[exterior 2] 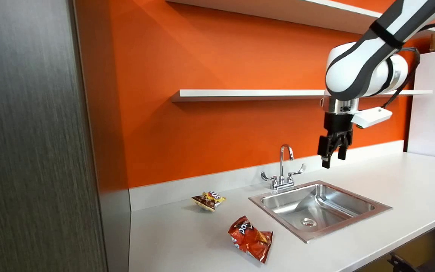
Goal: Put the orange packet on the bottom shelf above the sink.
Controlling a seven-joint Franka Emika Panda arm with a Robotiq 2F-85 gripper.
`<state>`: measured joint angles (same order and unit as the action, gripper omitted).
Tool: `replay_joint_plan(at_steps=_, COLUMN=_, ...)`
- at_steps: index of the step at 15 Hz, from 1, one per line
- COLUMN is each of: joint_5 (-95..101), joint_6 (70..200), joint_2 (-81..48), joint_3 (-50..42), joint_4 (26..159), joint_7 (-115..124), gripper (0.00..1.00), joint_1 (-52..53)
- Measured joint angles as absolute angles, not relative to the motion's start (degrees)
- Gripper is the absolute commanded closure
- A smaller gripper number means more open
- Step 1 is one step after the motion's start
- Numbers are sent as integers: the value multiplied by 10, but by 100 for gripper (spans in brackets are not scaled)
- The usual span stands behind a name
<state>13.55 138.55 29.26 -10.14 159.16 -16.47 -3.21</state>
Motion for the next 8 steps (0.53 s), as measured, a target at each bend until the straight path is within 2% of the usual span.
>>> replay_joint_plan(at_steps=8, joint_5=43, joint_6=1429, joint_2=221, joint_3=-70, joint_4=1595, joint_7=-173, gripper=0, joint_1=70)
